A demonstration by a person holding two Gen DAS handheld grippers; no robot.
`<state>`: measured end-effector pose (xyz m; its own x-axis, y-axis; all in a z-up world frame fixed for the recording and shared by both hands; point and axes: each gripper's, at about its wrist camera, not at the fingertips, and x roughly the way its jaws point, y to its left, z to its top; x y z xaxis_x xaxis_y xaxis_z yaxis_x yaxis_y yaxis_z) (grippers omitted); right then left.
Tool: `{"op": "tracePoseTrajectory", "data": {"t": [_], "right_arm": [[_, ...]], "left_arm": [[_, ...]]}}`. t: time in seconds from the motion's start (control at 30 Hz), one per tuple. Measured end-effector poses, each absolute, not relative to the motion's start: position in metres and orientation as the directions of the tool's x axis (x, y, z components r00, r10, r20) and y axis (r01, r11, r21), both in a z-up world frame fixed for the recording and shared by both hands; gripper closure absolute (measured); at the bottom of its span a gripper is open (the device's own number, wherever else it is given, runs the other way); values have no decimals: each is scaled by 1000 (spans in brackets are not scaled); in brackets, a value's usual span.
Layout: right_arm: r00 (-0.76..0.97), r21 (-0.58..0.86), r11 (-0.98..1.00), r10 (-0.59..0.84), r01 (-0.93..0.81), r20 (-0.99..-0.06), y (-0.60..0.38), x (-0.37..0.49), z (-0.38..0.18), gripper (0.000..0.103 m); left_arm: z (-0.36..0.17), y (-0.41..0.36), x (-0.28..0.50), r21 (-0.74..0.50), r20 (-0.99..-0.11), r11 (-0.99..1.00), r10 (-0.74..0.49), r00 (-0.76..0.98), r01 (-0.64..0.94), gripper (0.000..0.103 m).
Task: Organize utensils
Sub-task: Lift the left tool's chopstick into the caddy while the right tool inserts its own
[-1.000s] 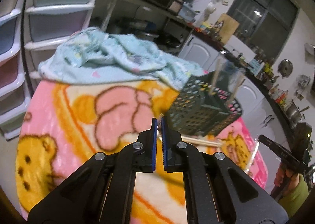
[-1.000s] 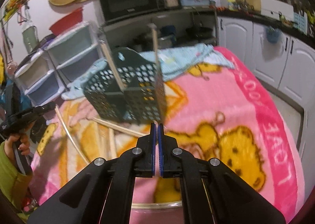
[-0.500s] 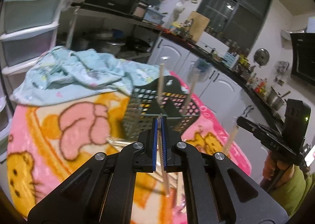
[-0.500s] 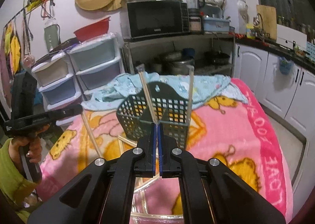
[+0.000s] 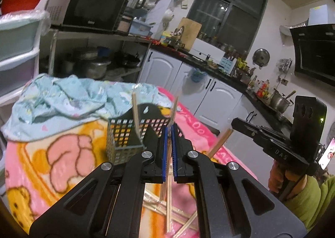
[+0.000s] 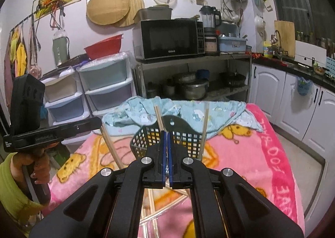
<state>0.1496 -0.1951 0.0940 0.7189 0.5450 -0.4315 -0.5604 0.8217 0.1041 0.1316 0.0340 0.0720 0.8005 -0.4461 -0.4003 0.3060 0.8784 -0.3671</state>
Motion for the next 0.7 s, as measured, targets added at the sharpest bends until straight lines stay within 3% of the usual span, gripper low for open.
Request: {"op": "tracePoseTrajectory", "data": {"t": [0.7], "right_arm": [[760,69,805,581,-589,-292,-188,158,152,101]], "left_arm": [[139,34,154,-259,-294,908,-400,868,330,101]]}}
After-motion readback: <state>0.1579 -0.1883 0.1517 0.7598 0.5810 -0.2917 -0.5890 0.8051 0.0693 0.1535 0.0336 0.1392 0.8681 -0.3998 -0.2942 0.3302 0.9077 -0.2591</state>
